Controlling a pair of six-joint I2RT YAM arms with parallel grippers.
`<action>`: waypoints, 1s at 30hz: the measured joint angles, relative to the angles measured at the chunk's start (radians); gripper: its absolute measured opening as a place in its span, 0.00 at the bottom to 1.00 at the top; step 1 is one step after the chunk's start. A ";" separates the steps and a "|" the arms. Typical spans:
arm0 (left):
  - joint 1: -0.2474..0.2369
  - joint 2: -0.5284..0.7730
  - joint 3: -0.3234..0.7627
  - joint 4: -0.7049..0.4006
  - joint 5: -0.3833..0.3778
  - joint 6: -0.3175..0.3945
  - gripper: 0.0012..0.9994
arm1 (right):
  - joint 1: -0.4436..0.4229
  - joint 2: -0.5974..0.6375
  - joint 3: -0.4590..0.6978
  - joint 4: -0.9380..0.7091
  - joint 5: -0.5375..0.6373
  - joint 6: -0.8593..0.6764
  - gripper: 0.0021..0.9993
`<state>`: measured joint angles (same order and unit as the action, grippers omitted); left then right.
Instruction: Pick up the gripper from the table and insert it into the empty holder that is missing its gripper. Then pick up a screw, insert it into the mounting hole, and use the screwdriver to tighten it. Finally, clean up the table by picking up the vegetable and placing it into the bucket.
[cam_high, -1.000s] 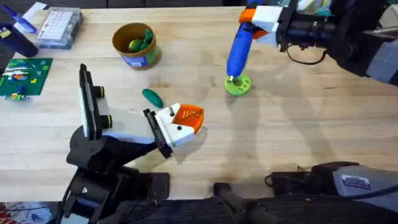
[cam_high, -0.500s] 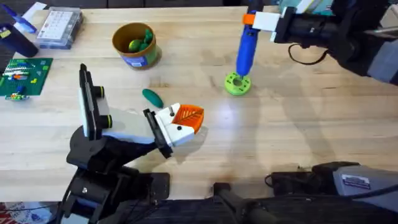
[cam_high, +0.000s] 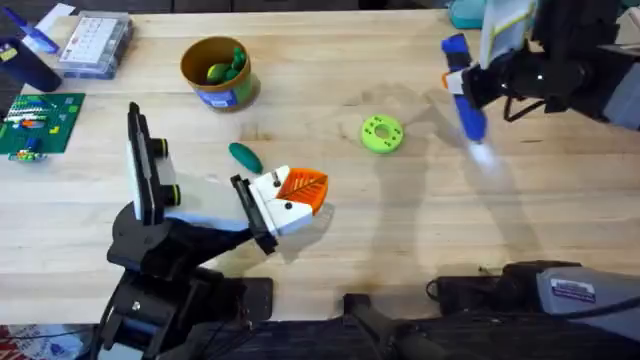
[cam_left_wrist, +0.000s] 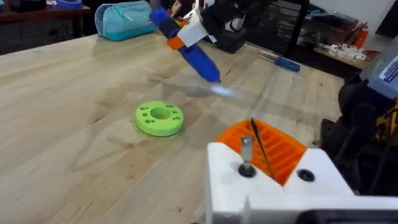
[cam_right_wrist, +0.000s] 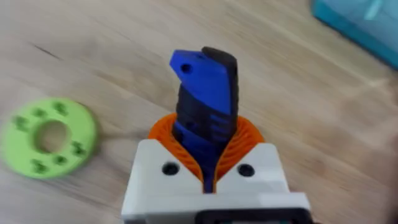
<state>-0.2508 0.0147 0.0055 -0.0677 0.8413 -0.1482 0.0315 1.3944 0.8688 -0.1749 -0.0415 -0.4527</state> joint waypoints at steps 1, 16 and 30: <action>0.000 0.000 0.000 0.000 0.000 0.000 0.02 | 0.000 0.000 0.000 -0.001 0.042 -0.045 0.04; 0.000 0.000 0.000 0.000 -0.004 0.000 0.02 | 0.067 0.090 0.004 -0.035 0.149 -0.493 0.05; 0.000 0.000 0.000 0.000 -0.005 0.000 0.02 | 0.114 0.201 0.005 -0.037 0.123 -0.633 0.07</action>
<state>-0.2508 0.0147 0.0055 -0.0677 0.8368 -0.1482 0.1455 1.5955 0.8734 -0.2123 0.0814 -1.0859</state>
